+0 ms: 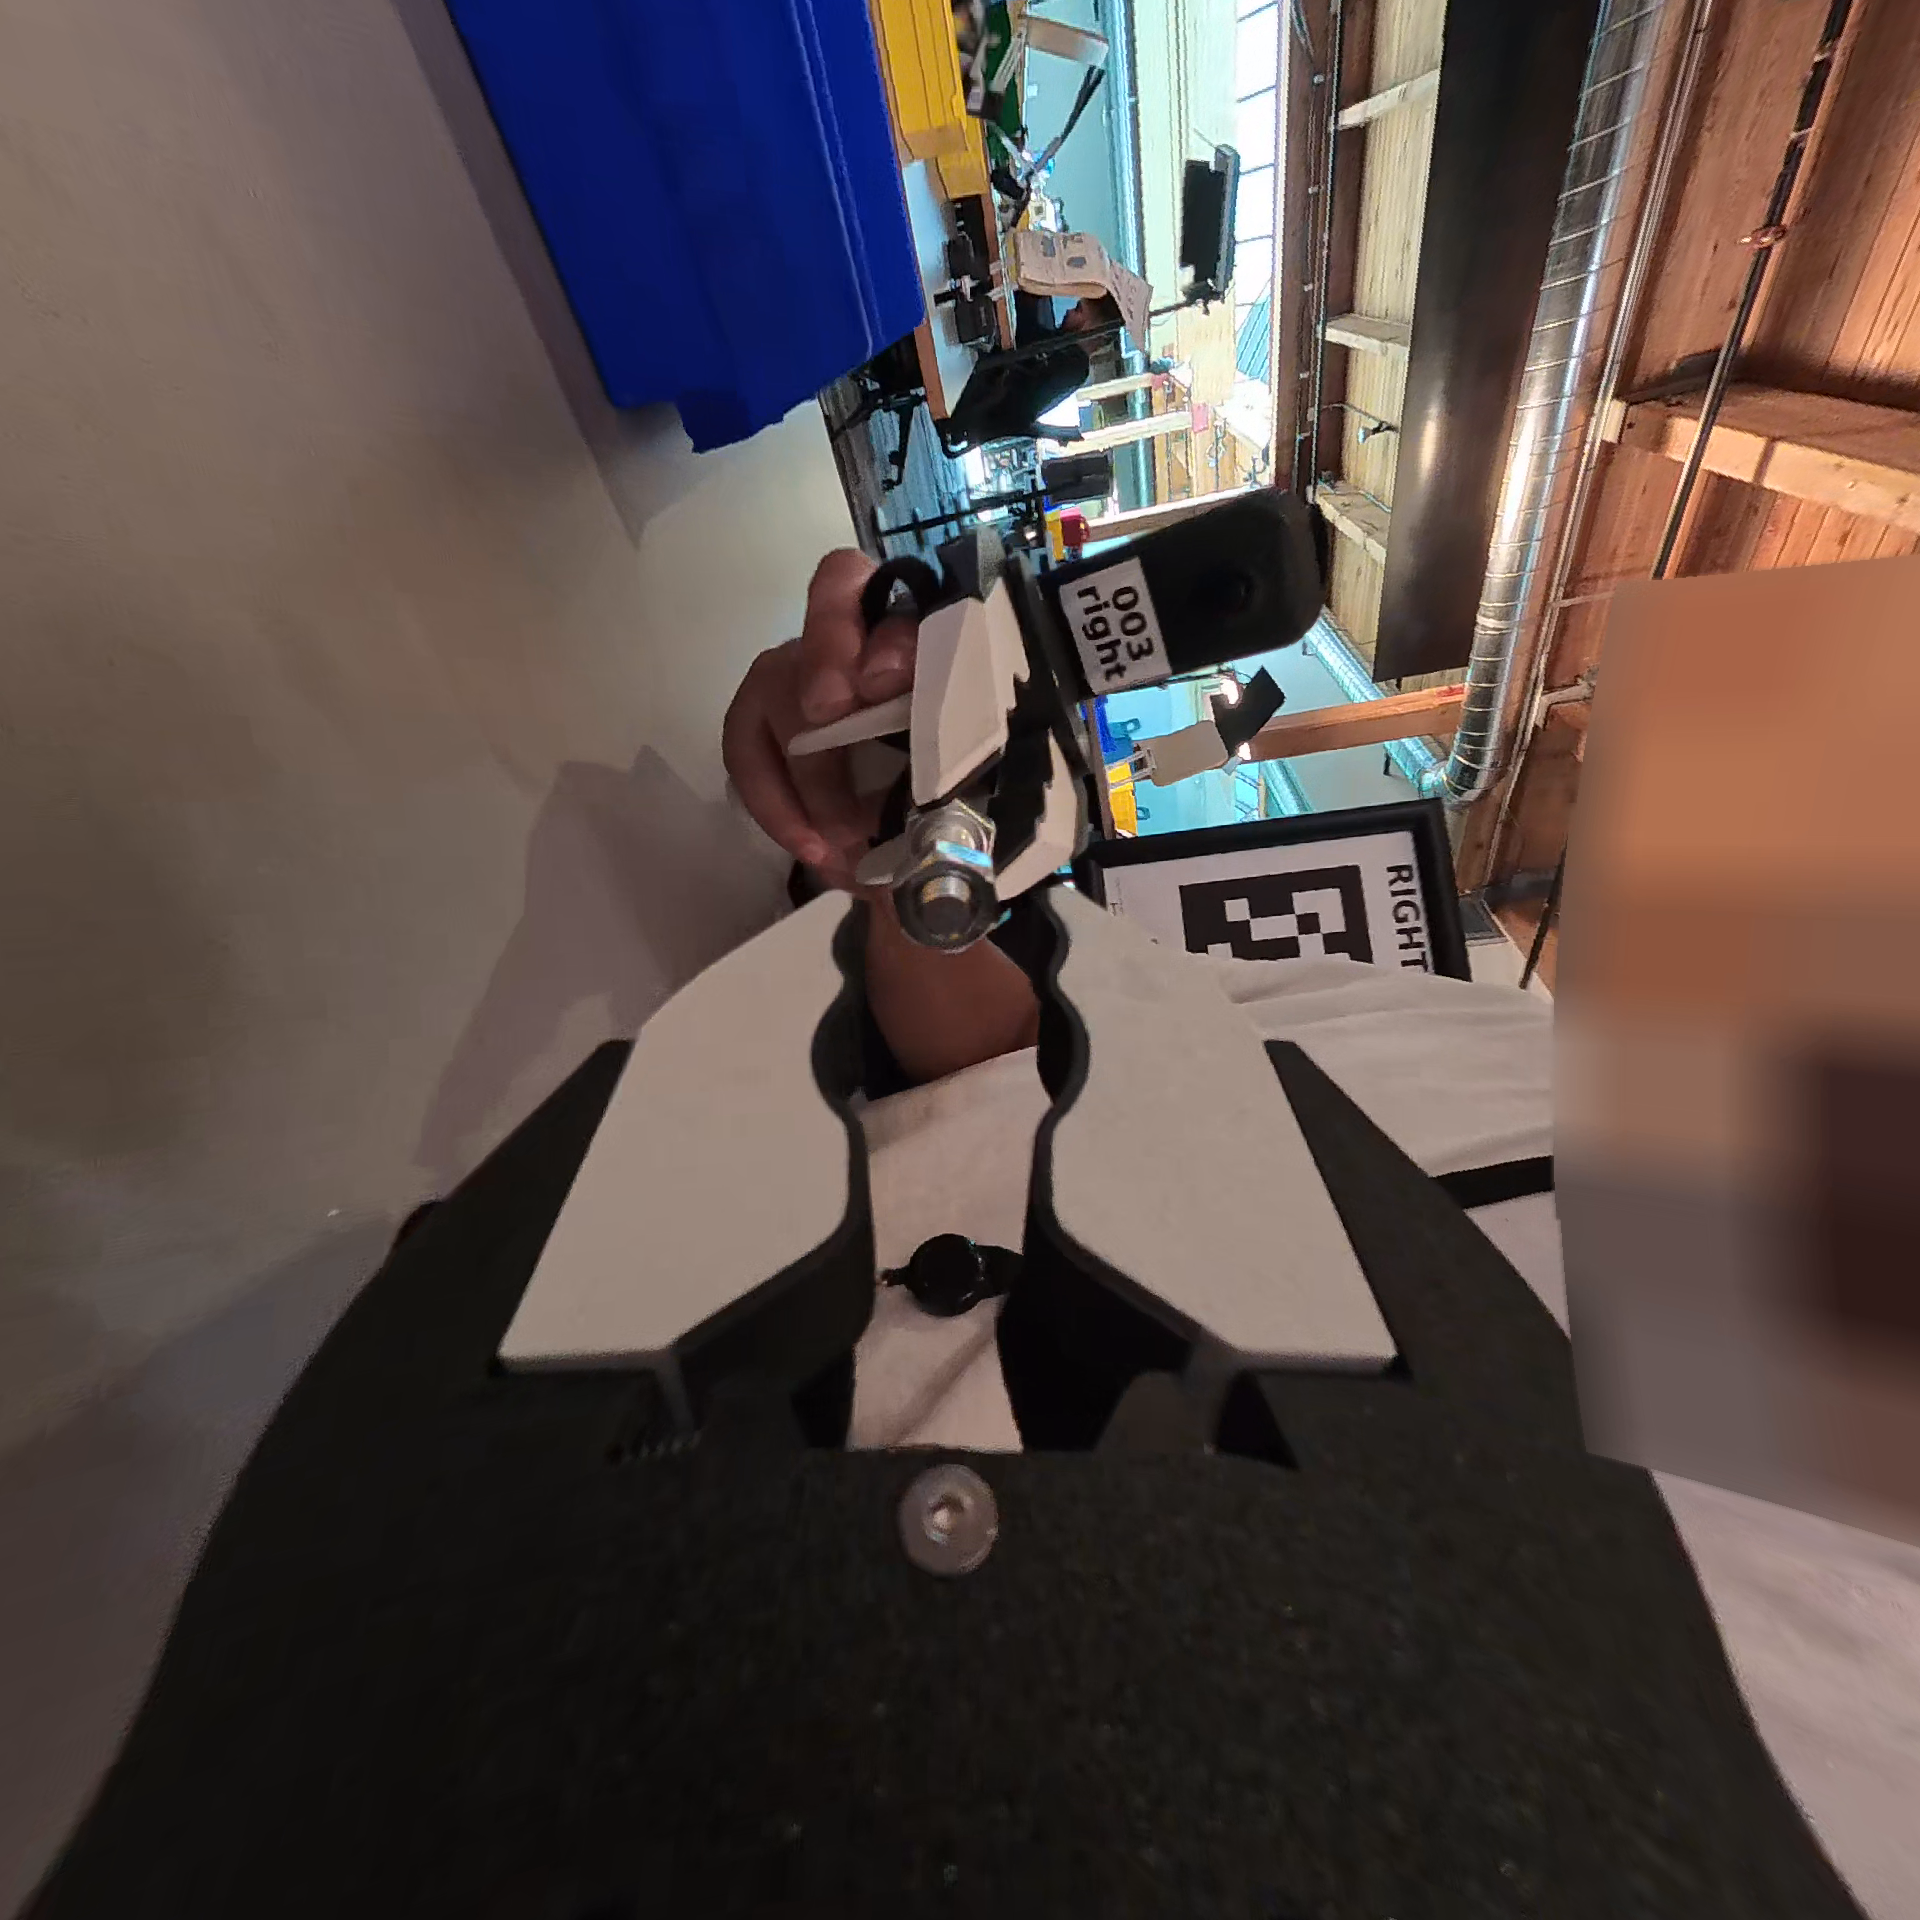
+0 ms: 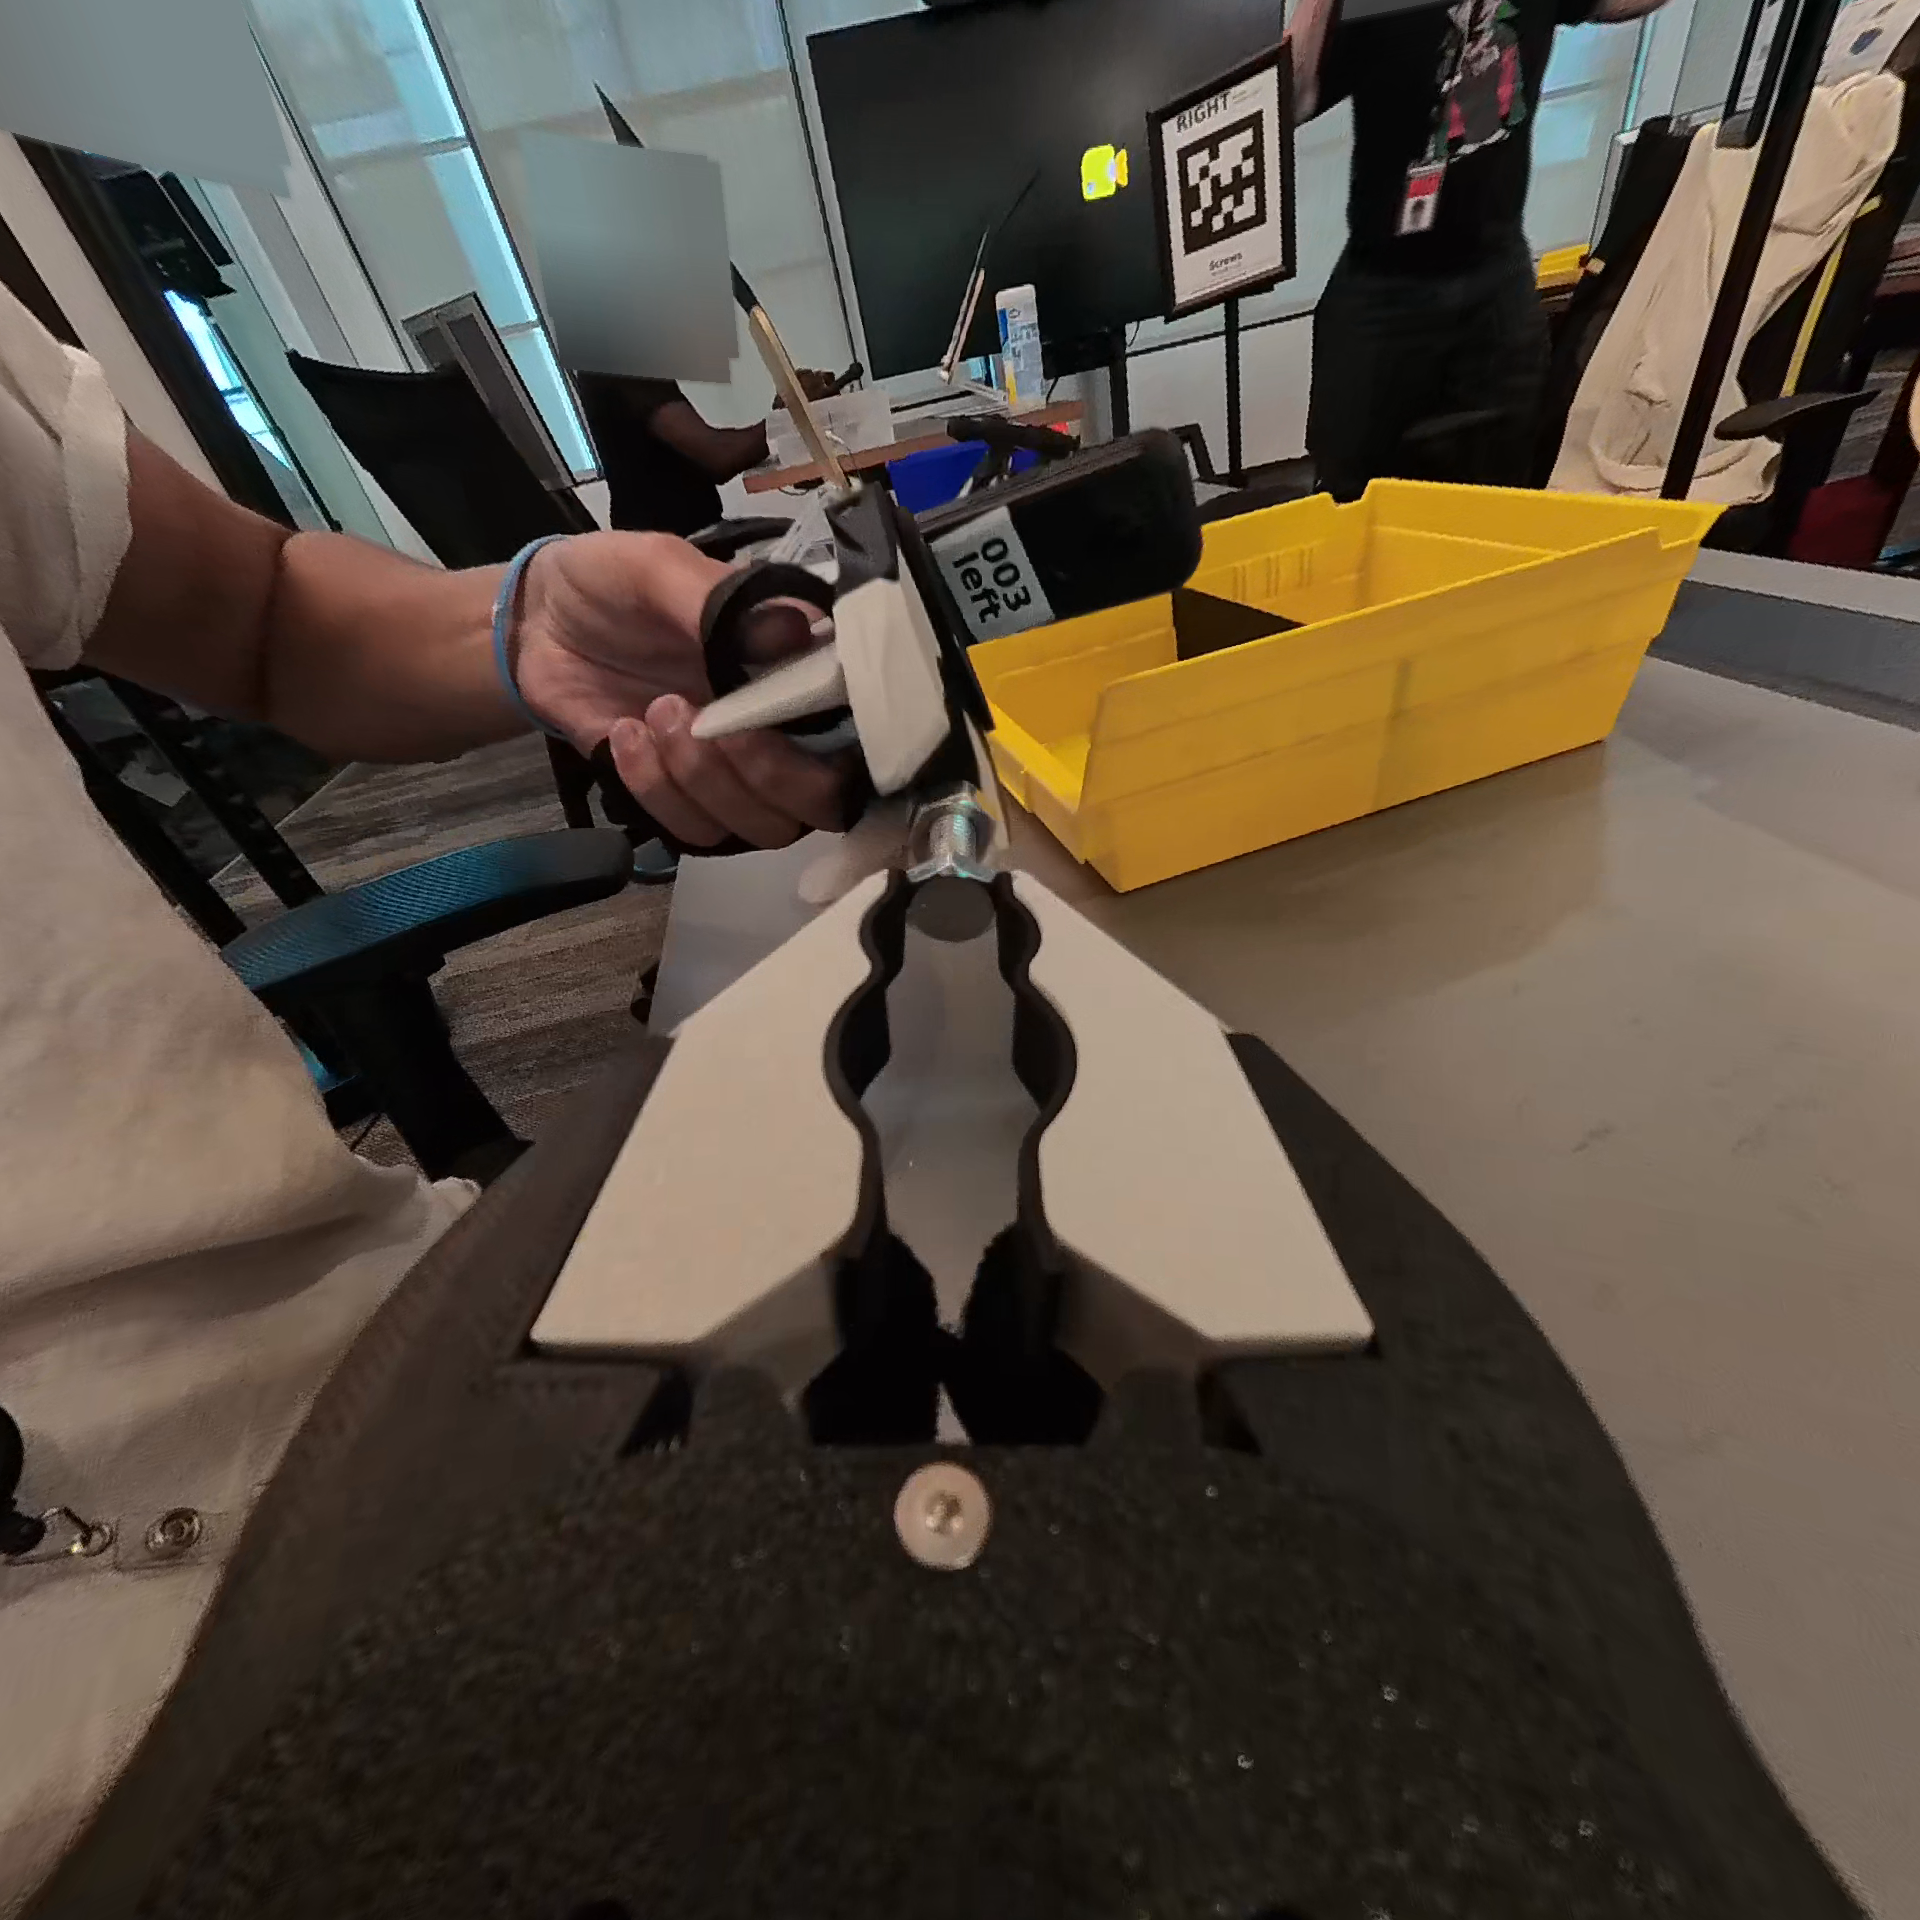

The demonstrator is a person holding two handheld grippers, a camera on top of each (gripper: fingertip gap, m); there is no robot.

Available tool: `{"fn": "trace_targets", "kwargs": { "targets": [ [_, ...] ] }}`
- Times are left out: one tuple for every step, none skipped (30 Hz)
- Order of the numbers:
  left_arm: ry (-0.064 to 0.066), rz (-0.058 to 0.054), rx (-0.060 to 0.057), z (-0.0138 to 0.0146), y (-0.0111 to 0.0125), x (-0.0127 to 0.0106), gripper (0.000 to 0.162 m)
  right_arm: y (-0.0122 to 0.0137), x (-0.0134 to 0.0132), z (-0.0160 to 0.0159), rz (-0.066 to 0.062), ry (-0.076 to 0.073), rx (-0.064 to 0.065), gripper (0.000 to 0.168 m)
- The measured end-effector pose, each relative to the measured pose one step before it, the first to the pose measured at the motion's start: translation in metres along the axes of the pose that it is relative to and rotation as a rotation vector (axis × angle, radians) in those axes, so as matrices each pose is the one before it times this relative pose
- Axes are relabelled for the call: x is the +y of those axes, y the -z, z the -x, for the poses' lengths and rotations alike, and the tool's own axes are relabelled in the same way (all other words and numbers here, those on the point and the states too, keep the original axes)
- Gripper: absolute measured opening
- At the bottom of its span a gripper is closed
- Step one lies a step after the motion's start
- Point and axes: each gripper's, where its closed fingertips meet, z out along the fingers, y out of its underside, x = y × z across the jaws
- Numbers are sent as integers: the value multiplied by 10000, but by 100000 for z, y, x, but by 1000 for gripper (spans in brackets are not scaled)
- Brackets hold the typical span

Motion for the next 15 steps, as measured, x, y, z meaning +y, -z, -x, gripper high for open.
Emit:
{"fn": "trace_targets", "kwargs": {
  "targets": [
    [-21, 25, 32, 20, -48, 30, 20, -49, 45, 127, 38, 47, -52, 17],
    [-125, 29, -53, 49, 2, -38, 17, -19, -49, 6, -31, -19, 22, 17],
    [-295, 100, -147, 58, 23, -12, 17, -22, 38, -42, 3, -108, -14, 17],
    [-566, 144, -293, 78, 11, 13, 17, -28, 80, -51, 3, -285, -79, 17],
    [-879, 143, -405, 39, 4, -26, 17, -7, 2, -38, -58, -408, -129, 17],
    [-1172, 181, -492, -15, 15, -45, 17, -18, -86, -16, -137, -554, -214, 17],
    [-1365, 274, -556, -38, 39, -15, 17, -14, -60, 92, -140, -732, -358, 17],
    [-1508, 354, -614, -4, 37, 22, 17, 0, -125, 111, -181, -805, -391, 17],
    [-1639, 368, -702, 113, 42, 18, 18, 20, -319, 52, -291, -705, -279, 17],
    [-1757, 392, -793, 205, 48, 45, 18, -17, -301, 3, -301, -630, -223, 16],
    [-1920, 450, -876, 253, 41, 122, 18, -36, -113, 40, -206, -677, -279, 16],
    [-2050, 500, -942, 273, 18, 195, 18, -37, 65, -60, -105, -735, -276, 16],
    [-2061, 534, -967, 241, 7, 248, 18, -30, 99, -61, -63, -697, -277, 16],
    [-1879, 525, -930, 199, 16, 266, 18, -72, 136, -114, -23, -491, -166, 16],
    [-1476, 514, -741, 141, -26, 336, 18, -71, 176, -215, 46, -294, -46, 16]
  ]
}}
